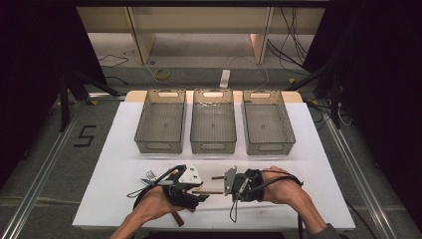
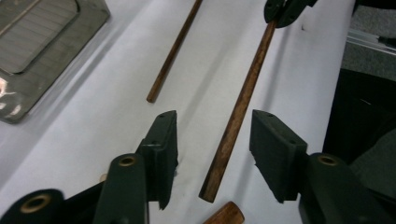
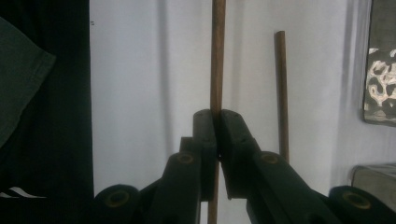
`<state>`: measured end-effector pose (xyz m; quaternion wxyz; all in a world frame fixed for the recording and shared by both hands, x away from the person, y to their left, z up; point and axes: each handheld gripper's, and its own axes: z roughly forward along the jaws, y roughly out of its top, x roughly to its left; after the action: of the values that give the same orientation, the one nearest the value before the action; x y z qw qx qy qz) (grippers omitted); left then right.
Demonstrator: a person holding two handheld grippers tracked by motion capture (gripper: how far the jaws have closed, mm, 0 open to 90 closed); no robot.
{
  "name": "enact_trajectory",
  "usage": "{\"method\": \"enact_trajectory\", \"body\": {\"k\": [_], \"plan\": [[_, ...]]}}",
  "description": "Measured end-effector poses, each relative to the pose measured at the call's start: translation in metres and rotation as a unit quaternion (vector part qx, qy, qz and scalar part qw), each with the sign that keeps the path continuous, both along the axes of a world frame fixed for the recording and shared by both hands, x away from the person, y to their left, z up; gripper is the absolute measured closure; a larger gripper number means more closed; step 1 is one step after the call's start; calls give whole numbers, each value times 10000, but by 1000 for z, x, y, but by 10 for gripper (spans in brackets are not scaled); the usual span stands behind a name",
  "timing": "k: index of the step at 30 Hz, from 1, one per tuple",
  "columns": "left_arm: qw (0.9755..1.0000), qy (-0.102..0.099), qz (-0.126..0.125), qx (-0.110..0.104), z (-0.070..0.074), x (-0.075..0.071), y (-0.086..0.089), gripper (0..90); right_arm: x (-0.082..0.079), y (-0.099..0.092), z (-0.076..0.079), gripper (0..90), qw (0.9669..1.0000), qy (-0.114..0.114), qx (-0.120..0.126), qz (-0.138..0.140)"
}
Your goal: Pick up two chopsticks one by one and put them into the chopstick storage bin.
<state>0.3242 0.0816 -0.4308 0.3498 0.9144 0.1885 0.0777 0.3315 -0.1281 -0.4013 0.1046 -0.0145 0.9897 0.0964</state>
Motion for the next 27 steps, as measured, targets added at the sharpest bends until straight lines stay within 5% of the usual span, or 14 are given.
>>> {"method": "enact_trajectory", "body": {"k": [5,20,27], "plan": [[9995,45,-254,187,-3,-4,-5,600,-1,2,-2,858,10000,15,22,61],[9968,140,-719,317,-4,-6,-8,788,-6,7,-4,856,9994,73,-115,303],[9948,165,-953,335,-2,-10,-8,836,-4,3,-5,825,9993,99,9,356]]}}
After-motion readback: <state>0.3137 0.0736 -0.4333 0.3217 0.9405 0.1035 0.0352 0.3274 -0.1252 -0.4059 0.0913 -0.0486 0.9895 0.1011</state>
